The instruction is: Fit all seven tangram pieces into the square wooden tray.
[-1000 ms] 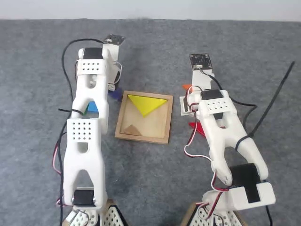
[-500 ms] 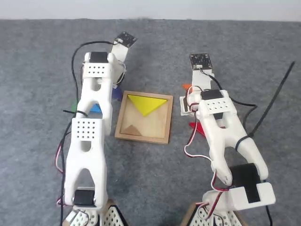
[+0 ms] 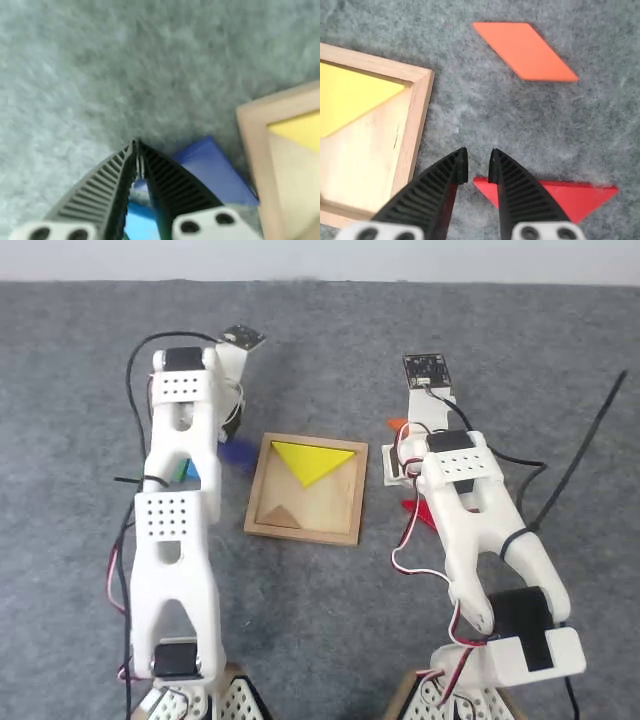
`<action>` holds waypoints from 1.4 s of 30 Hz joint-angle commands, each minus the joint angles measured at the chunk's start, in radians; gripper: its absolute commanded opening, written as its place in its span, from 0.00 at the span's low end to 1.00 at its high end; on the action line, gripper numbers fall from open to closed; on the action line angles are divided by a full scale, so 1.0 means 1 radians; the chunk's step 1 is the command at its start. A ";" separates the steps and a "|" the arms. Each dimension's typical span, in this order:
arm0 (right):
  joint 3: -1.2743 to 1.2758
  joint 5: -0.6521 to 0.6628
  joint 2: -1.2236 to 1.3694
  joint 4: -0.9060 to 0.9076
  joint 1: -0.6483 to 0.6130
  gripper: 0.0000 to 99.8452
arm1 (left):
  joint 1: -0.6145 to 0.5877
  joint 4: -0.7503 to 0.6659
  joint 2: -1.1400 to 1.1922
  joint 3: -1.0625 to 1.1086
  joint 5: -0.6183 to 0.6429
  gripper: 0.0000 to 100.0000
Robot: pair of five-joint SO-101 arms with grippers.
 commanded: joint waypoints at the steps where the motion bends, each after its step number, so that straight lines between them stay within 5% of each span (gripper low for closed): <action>1: -0.037 0.014 -0.012 -0.015 0.001 0.08 | 0.014 0.041 -0.183 0.222 -0.069 0.01; 8: -0.037 0.014 -0.012 -0.013 0.001 0.08 | 0.054 0.032 -0.431 0.590 -0.199 0.01; 14: -0.037 0.014 -0.012 -0.012 0.001 0.08 | 0.025 -0.051 -0.574 0.596 -0.238 0.02; 24: -0.037 0.014 -0.012 -0.015 0.001 0.08 | 0.041 -0.003 -0.585 0.682 -1.007 0.14; 42: -0.038 0.015 -0.012 -0.019 0.002 0.08 | -0.002 -0.051 -0.497 0.769 -1.227 0.18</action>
